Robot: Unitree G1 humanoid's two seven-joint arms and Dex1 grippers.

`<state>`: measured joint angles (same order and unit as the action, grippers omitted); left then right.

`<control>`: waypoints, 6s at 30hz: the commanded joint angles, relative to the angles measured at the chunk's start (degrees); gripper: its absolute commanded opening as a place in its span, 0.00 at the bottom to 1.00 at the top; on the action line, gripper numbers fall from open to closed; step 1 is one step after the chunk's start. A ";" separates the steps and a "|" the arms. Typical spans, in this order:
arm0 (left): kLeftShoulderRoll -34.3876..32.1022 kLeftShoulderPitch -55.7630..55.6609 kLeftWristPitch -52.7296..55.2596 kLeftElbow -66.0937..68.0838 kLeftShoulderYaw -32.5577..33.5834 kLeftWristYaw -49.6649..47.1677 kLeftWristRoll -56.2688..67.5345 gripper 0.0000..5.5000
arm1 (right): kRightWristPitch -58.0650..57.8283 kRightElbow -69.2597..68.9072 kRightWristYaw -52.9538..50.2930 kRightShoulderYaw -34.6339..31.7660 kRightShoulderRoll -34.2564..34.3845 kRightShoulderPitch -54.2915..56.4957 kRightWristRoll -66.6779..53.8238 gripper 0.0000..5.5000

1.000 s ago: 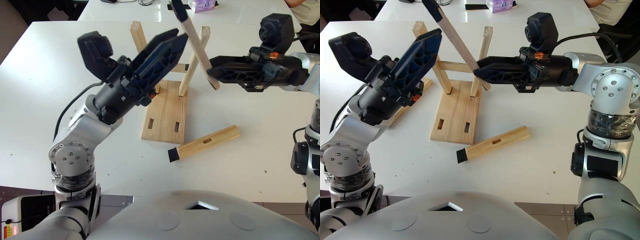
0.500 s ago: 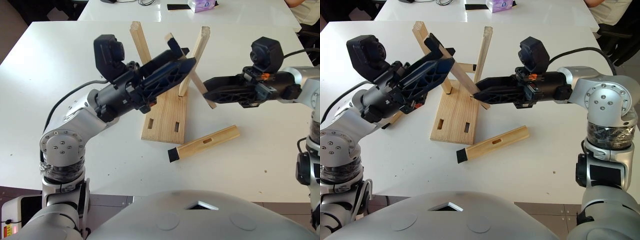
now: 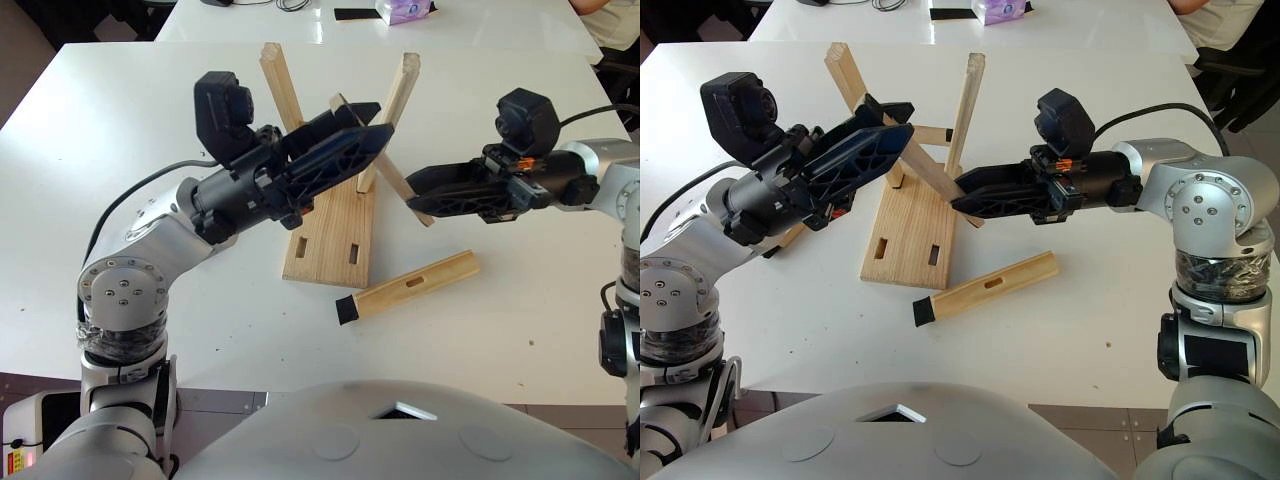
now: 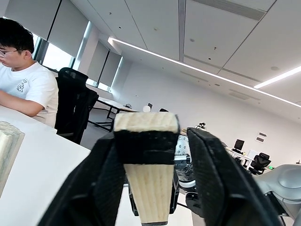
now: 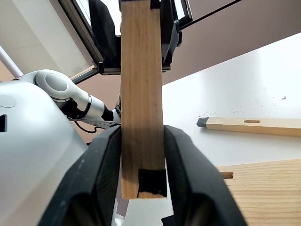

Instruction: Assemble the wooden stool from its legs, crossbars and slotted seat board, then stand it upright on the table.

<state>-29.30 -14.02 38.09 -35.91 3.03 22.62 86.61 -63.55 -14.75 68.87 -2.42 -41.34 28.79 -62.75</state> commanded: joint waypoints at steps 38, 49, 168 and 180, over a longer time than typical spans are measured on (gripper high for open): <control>-21.73 4.67 -16.45 35.27 9.74 35.59 -49.94 0.24 | 26.26 3.75 -18.44 -8.70 9.01 -20.16 19.44 0.24; -27.67 -4.26 -34.21 68.82 3.68 45.45 -69.90 0.24 | 31.44 1.44 -25.11 -7.43 14.44 -25.44 23.25 0.28; -17.77 -10.54 -33.19 60.70 -12.91 65.49 -71.50 0.24 | 26.80 4.70 -29.90 -7.69 20.05 -26.75 21.51 0.44; -15.58 -8.11 -37.01 65.94 -16.86 64.78 -74.15 0.24 | 25.94 4.51 -31.04 -7.80 21.01 -26.90 21.35 0.44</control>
<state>-46.56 -29.35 0.41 26.88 -7.87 88.35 19.77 -36.68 -10.16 38.39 -10.07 -20.30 1.22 -40.59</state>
